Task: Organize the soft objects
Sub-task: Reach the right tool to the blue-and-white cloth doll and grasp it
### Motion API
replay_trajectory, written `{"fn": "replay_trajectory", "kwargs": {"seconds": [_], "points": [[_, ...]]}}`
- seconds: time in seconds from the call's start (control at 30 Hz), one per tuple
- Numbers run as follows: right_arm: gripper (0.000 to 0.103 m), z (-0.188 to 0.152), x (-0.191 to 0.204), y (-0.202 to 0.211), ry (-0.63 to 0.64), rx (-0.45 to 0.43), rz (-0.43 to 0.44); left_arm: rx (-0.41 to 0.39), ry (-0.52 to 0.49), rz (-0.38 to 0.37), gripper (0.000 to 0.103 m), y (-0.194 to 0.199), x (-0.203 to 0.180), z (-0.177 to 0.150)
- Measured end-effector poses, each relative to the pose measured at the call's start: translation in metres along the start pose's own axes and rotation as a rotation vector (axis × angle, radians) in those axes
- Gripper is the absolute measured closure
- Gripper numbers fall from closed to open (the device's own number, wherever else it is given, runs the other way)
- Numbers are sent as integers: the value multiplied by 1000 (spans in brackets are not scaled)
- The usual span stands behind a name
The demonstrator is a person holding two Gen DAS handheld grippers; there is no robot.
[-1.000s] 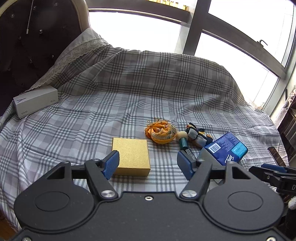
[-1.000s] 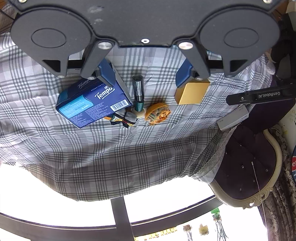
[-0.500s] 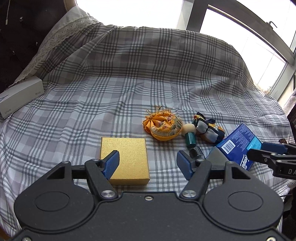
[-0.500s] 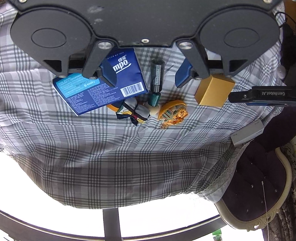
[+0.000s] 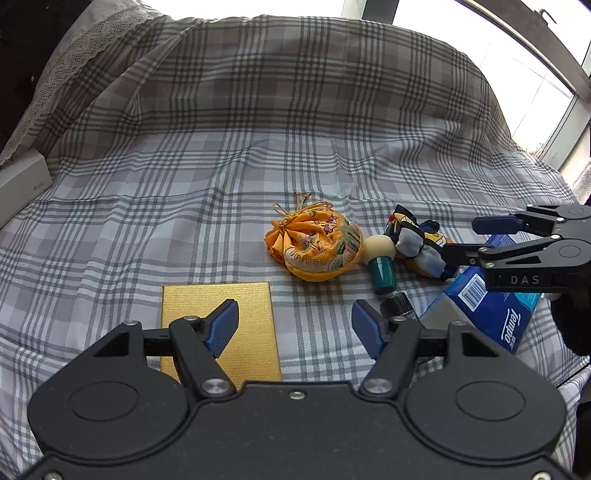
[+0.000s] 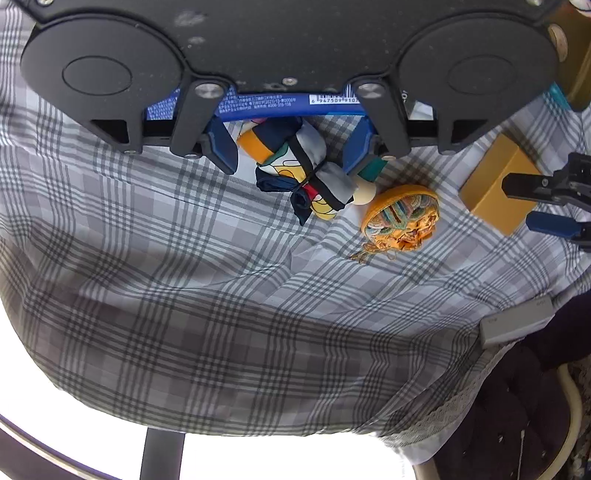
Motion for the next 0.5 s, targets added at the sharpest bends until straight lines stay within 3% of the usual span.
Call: {"fn": "replay_trajectory", "kwargs": {"seconds": [0.27,0.4,0.5], "points": [[41,11,6,-52,139,109,-8,44,-58,-12,40,-13,-16,0],[42,13,-2,-72,108,128,6,59,-81,-12,40,-18,-23,-2],[51,15,-7,-79,60,132,15,70,-89,-15,40,-22,-28,-2]]}}
Point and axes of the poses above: each gripper's, at about its wrist camera, not at the fingertips, and y roughly against the way its jaws point, x to its left, z to its top, the point moved 6 cm from there along -y, roughly the way its jaws point, and after that the axes turned 12 degrees about x, right-handed, at the moved point
